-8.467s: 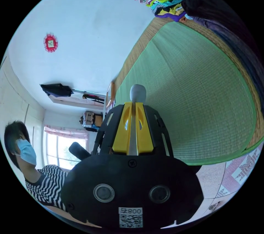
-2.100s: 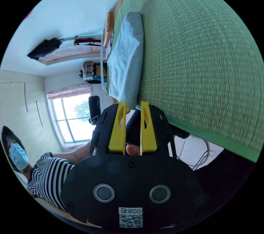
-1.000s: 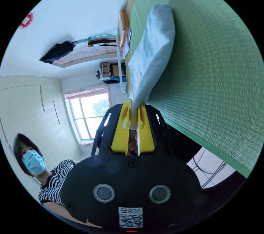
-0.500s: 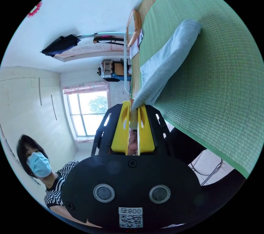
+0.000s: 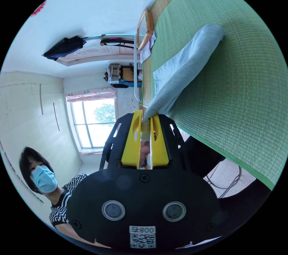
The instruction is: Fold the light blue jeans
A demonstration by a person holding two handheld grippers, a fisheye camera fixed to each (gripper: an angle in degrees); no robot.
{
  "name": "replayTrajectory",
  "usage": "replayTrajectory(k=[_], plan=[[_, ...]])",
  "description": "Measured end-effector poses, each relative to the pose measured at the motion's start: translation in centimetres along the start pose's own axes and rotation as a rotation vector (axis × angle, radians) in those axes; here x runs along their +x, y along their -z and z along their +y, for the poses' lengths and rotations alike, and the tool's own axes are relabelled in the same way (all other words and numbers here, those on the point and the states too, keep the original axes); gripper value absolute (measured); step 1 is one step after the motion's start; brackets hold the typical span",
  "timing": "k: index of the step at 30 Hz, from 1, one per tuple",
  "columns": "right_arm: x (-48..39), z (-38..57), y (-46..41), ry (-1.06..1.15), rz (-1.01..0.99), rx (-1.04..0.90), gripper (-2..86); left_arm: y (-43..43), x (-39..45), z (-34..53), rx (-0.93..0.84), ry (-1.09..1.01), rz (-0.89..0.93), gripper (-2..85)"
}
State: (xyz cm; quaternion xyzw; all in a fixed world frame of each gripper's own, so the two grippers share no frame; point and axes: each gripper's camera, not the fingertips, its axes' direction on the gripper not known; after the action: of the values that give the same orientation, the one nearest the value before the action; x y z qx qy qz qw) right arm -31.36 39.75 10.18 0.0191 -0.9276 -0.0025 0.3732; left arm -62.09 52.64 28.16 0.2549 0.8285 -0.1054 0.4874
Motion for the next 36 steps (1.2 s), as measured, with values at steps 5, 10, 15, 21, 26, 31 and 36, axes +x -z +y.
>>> replayTrajectory(k=[5, 10, 15, 21, 26, 31, 36], plan=[[-0.4, 0.9, 1.1, 0.0, 0.0, 0.004, 1.6, -1.2, -1.3, -2.2, -0.01, 0.029, -0.039, 12.3], [-0.2, 2.3, 2.4, -0.012, -0.006, 0.011, 1.6, -2.5, -3.0, -3.0, -0.016, 0.026, -0.057, 8.9], [0.1, 4.5, 4.8, -0.017, 0.007, 0.011, 1.6, -4.1, -4.3, -3.1, -0.046, -0.015, -0.1, 8.2], [1.1, 8.6, 7.8, -0.037, 0.01, -0.001, 1.6, -6.0, -7.7, -2.4, -0.097, -0.042, -0.112, 7.9], [1.4, 12.4, 10.2, -0.046, -0.032, 0.017, 1.5, -8.1, -11.9, -1.8, -0.111, -0.052, -0.096, 7.9], [-0.2, 15.7, 13.2, -0.001, -0.064, 0.05, 1.2, -11.3, -14.9, -2.1, -0.137, -0.107, -0.084, 7.8], [-3.2, 19.3, 17.8, 0.083, -0.083, 0.109, 1.1, -15.9, -17.8, -2.9, -0.186, -0.19, -0.074, 7.8]])
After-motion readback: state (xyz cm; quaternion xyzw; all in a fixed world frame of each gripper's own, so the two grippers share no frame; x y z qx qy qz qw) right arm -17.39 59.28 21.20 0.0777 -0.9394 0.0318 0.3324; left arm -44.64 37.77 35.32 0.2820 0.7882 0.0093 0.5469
